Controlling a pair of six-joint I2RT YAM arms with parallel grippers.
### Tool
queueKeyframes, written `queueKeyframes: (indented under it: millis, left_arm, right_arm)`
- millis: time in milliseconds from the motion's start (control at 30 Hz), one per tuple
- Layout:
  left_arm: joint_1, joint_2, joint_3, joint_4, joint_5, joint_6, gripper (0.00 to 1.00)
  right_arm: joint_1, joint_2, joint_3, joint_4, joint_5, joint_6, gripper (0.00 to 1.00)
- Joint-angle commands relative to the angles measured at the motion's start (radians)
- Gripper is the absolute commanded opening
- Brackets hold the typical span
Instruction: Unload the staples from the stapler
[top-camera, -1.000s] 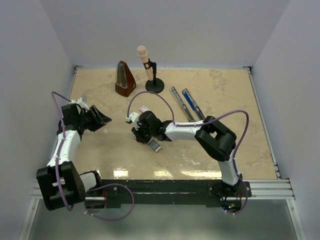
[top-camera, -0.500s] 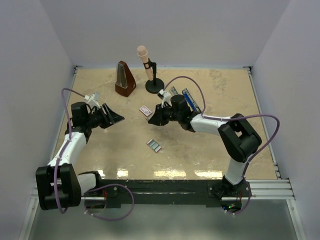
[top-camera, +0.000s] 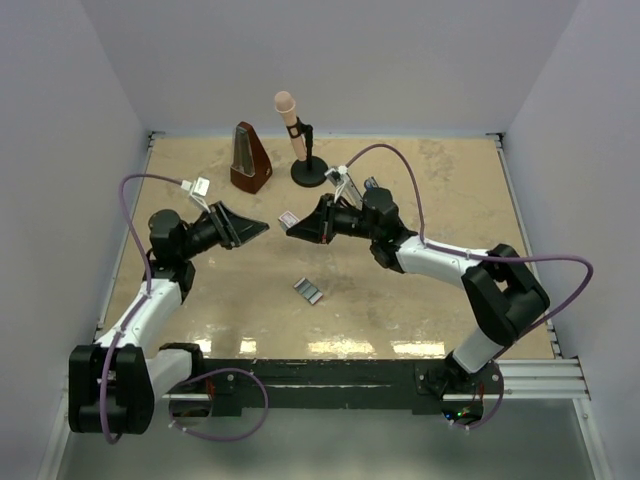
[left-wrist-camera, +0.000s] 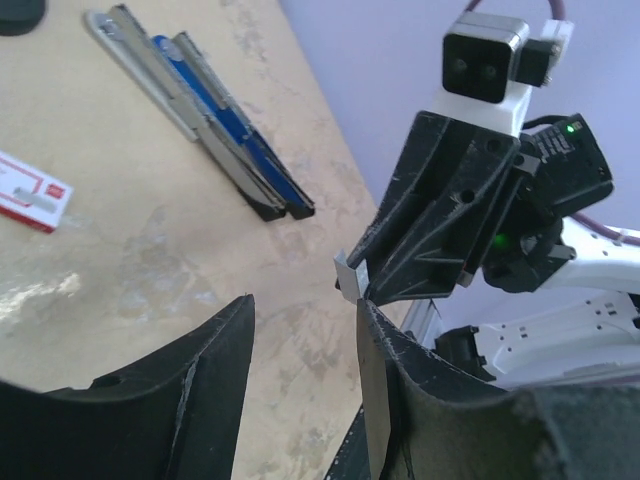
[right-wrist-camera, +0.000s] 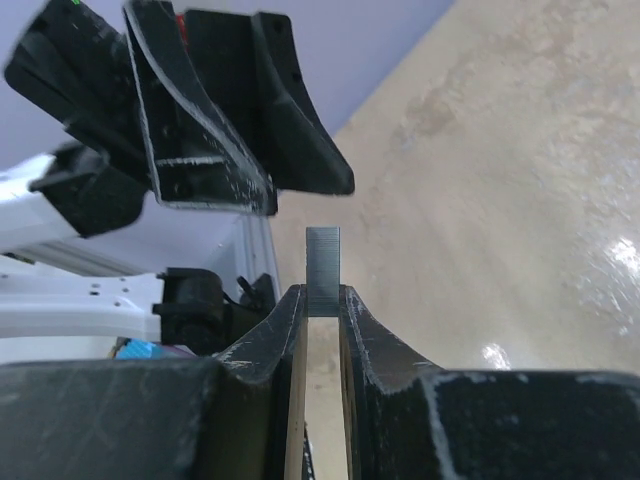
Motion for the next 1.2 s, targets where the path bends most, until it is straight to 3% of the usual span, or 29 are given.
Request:
queueKeyframes:
  millis: [0,467,1167]
  left_arm:
    - [-0.052,-0.037,-0.019,0.231,0.034,-0.091,0.49]
    - [-0.107,-0.011,-0.058,0.477,0.022,-0.209,0.46]
    - [-0.164,0.033,-0.065,0.577,-0.009,-0.232,0.42]
  right_arm:
    - [-0.004,-0.049,-0.017,0.139,-0.021,0.090,0.17]
    - [-0.004,-0.059,-0.065,0.331,-0.057,0.236,0.17]
    - [-0.004,-0.040,-0.083,0.417,-0.076,0.299,0.17]
